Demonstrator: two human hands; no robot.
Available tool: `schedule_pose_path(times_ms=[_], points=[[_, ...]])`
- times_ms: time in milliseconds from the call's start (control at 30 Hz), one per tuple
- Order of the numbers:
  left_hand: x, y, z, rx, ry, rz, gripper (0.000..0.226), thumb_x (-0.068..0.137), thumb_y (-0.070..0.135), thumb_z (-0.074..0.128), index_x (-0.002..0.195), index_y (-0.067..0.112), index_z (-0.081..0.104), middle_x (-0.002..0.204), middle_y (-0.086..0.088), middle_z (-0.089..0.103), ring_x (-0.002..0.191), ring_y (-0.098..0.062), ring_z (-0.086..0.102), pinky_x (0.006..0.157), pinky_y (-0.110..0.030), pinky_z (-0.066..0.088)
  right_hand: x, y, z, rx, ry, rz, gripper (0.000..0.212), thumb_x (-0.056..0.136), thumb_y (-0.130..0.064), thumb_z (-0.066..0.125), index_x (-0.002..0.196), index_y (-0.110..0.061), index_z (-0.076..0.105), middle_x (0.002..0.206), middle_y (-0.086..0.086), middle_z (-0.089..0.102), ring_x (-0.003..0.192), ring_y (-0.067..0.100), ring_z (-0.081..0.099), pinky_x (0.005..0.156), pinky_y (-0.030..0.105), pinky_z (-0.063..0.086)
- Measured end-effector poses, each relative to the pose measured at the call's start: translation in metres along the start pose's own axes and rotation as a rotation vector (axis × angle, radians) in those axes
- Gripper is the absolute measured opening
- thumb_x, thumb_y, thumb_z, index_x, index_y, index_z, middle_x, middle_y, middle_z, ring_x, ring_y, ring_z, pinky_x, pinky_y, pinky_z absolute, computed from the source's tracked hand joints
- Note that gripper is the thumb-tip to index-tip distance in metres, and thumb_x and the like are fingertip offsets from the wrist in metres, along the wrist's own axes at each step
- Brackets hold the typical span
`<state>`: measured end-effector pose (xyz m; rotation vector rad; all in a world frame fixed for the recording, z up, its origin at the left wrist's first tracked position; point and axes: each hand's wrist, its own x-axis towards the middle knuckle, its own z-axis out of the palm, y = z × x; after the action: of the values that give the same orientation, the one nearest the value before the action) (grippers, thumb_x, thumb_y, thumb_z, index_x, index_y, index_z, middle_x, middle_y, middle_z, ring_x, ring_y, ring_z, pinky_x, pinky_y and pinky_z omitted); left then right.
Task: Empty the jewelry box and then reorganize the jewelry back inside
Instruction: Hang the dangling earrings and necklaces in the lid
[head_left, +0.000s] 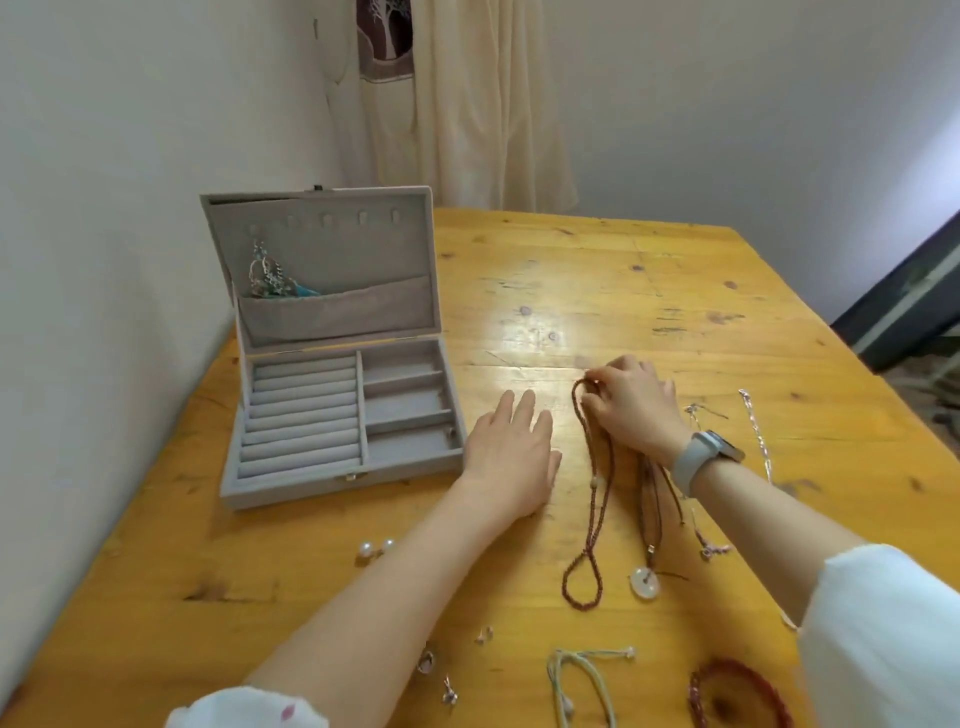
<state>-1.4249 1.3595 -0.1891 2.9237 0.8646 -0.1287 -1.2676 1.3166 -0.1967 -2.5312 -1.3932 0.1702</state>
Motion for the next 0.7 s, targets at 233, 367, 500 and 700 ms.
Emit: schedule_pose_path(times_ms=[233,367,500,700], points=[[0.004,0.002,0.0,-0.026,-0.036,-0.032,0.049,0.097,0.035,0.033,0.139,0.01,0.029,0.15,-0.011,0.021,0.139,-0.027,0.014,0.109,-0.04,0.022,0.004,-0.002,-0.007,0.141,0.032,-0.078,0.014,0.092,-0.014,0.043,0.096,-0.013,0.056,0.104,0.005,0.06,0.098,0.022,0.05,0.083,0.036,0.038],[0.007,-0.001,-0.013,-0.416,-0.072,-0.088,0.053,0.094,0.02,0.039,0.144,0.015,0.023,0.152,-0.006,0.02,0.138,-0.02,0.02,0.109,-0.033,0.024,-0.005,-0.012,-0.055,0.522,-0.042,-0.149,0.012,0.093,-0.009,0.043,0.086,-0.016,0.05,0.076,-0.001,0.059,0.066,0.012,0.051,0.058,0.021,0.038],[0.003,-0.007,-0.041,-1.203,-0.178,-0.096,0.074,0.084,0.002,0.047,0.146,0.026,0.016,0.146,0.003,0.034,0.118,-0.006,0.045,0.093,-0.024,0.035,-0.019,-0.034,-0.105,0.83,-0.159,-0.255,0.02,0.092,-0.001,0.044,0.078,-0.013,0.052,0.066,0.003,0.054,0.051,0.008,0.044,0.047,0.017,0.037],[-0.023,-0.013,-0.07,-1.414,-0.142,0.043,0.033,0.08,0.027,0.061,0.113,0.029,0.057,0.099,0.008,0.07,0.105,-0.01,0.06,0.104,-0.039,0.035,-0.019,-0.067,-0.146,1.186,-0.019,-0.286,0.018,0.094,-0.001,0.039,0.082,-0.009,0.049,0.068,0.007,0.052,0.05,0.014,0.043,0.047,0.023,0.032]])
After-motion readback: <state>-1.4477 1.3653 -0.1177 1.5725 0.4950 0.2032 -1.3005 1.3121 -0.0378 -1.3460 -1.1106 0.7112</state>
